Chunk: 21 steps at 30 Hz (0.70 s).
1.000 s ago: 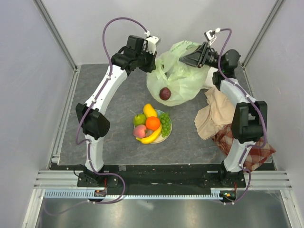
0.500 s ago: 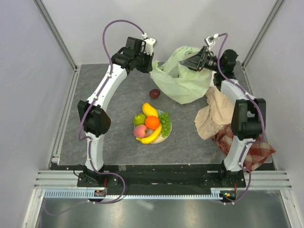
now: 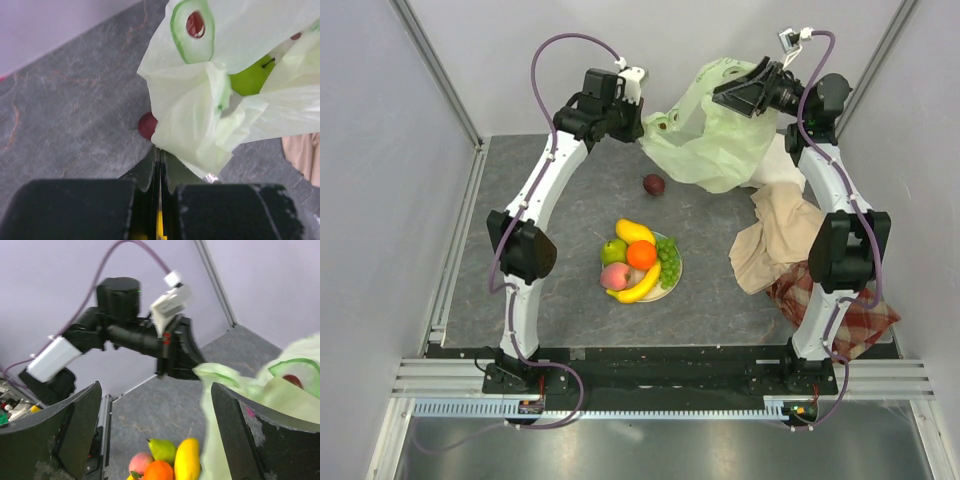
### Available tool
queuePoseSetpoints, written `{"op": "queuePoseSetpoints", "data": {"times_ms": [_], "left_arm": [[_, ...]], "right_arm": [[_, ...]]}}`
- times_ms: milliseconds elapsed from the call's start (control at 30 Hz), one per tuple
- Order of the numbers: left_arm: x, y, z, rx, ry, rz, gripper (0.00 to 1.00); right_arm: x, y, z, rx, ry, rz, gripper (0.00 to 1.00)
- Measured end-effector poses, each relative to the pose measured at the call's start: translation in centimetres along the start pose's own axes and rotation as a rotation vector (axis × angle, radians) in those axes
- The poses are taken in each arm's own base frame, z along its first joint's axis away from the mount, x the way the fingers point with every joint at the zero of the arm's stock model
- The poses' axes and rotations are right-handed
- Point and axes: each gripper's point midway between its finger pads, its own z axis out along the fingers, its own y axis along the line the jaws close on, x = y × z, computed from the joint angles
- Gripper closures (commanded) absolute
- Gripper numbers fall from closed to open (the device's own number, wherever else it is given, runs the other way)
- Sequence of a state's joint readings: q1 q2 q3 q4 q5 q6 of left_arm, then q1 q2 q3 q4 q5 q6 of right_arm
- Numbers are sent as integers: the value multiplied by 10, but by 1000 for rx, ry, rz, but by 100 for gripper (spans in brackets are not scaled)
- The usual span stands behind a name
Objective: Take the fake fruits out of the plastic bag
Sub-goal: Pick up the fake fruit from the center of the board.
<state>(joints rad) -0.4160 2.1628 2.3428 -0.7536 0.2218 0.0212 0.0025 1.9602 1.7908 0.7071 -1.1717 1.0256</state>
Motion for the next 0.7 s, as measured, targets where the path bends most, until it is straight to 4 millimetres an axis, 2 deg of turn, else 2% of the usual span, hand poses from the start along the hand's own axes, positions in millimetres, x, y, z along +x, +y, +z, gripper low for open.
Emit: {"op": "queuePoseSetpoints", "data": {"times_ms": [100, 167, 267, 400, 600, 700], "left_arm": [[-22, 2, 5, 23, -79, -17, 98], [-35, 4, 9, 37, -128, -27, 98], [-54, 4, 15, 64, -200, -37, 98], [-69, -6, 13, 107, -252, -41, 98], [-82, -25, 12, 186, -304, -42, 98], [-97, -26, 14, 193, -375, -32, 98]], "right_arm": [[-11, 23, 1, -42, -24, -19, 2], [-11, 27, 3, -49, -30, 9, 2], [-2, 25, 4, -48, -21, 68, 2], [14, 18, 8, -43, -7, 110, 2], [14, 4, 10, 35, -15, 5, 2], [14, 8, 10, 97, -1, -106, 2]]}}
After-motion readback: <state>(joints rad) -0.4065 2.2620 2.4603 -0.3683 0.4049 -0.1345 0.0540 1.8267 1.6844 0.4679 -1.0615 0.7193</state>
